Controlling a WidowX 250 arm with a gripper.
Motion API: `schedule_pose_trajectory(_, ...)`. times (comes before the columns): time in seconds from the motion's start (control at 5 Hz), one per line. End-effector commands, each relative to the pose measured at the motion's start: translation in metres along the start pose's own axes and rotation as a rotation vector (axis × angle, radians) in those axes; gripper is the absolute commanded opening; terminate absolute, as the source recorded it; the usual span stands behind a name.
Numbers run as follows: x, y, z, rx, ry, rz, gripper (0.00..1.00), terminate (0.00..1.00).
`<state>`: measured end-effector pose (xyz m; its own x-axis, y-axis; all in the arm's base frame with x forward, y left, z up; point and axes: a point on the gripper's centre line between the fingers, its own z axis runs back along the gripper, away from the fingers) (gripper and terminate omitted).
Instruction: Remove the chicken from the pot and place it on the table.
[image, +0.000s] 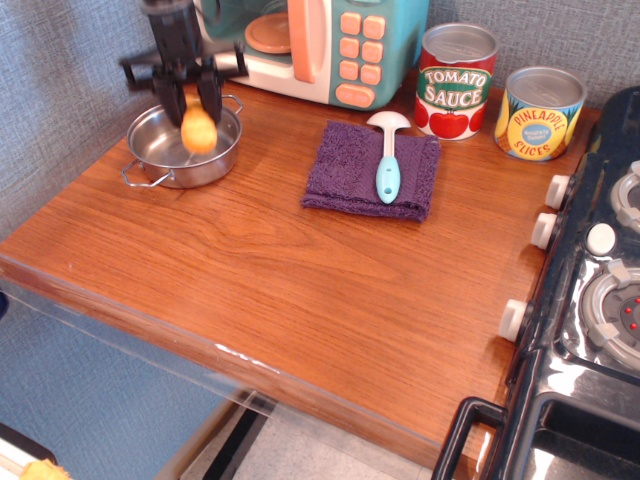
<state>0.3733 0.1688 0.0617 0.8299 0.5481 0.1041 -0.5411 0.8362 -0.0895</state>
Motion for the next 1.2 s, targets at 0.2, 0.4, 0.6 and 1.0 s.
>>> schedule_pose_trajectory(0.2,-0.056,0.012,0.034,-0.002,-0.042,-0.265,0.0,0.0)
schedule_pose_trajectory(0.4,-0.077,0.017,0.016,0.006,-0.011,-0.338,0.0,0.0)
schedule_pose_trajectory(0.6,-0.087,0.016,0.006,0.001,-0.013,-0.383,0.0,0.0)
schedule_pose_trajectory(1.0,-0.096,0.014,-0.003,-0.012,-0.008,-0.455,0.0,0.0)
